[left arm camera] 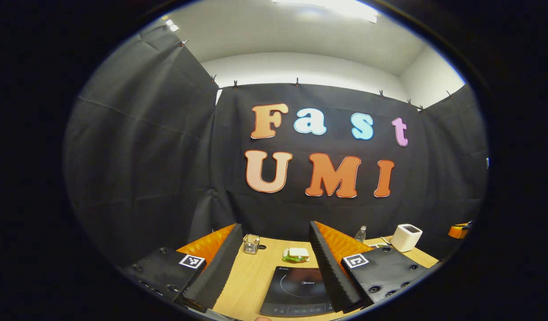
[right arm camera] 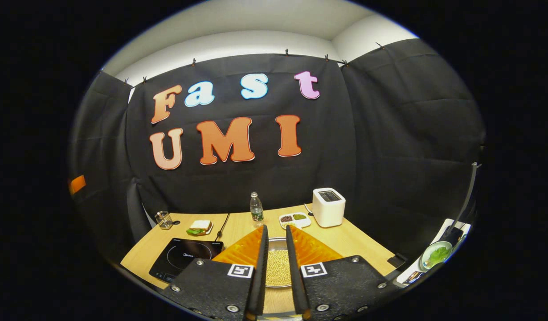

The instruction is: First push the handle of the pot to place it horizontally, then grasp the pot with both hands and set it on the induction cooktop.

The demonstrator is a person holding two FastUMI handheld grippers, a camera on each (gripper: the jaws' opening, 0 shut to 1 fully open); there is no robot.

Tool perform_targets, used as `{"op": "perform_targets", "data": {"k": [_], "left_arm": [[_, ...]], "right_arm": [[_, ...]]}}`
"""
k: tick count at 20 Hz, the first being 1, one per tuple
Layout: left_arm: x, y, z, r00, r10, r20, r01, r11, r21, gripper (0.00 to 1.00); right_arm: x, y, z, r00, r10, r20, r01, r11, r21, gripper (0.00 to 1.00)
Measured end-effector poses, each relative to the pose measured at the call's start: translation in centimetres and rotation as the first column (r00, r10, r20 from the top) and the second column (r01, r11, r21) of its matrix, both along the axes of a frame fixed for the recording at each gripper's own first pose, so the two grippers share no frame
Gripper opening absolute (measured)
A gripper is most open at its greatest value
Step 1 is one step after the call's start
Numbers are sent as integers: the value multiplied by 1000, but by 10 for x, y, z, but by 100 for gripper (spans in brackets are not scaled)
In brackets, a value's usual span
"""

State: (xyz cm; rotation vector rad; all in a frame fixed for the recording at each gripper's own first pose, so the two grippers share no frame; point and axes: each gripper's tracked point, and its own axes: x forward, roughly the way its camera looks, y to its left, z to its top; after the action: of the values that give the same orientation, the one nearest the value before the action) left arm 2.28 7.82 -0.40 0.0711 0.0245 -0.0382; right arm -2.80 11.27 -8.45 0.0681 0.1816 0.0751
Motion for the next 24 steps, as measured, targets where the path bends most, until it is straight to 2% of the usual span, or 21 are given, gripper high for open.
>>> {"op": "perform_targets", "data": {"k": [1,3,5,10,16,20,24], "left_arm": [[0,0,-3,1000,-3,-6,3,1000,0,98],[-1,-1,-7,1000,-6,-18,6,1000,16,97],[-1,-4,-9,1000,-13,-24,13,1000,22,97],[1,-2,-19,999,-10,-50,11,1000,1,97],[0,7,-35,996,-1,-93,-1,1000,-20,97],[-1,13,-41,994,8,-107,-10,1000,-17,97],[-3,17,-44,994,16,-107,-16,1000,-2,98]], "right_arm": [[-1,2,-7,1000,9,-18,-9,1000,1,19],[-3,8,-22,998,25,-53,-25,1000,6,7],[-5,9,-38,996,28,-86,-29,1000,-6,0],[-13,13,-93,978,51,-203,-67,995,-76,0],[-22,16,-153,942,67,-329,-103,990,-94,0],[-26,18,-194,901,80,-427,-137,985,-104,0],[-22,21,-226,868,73,-492,-136,986,-92,0]]}}
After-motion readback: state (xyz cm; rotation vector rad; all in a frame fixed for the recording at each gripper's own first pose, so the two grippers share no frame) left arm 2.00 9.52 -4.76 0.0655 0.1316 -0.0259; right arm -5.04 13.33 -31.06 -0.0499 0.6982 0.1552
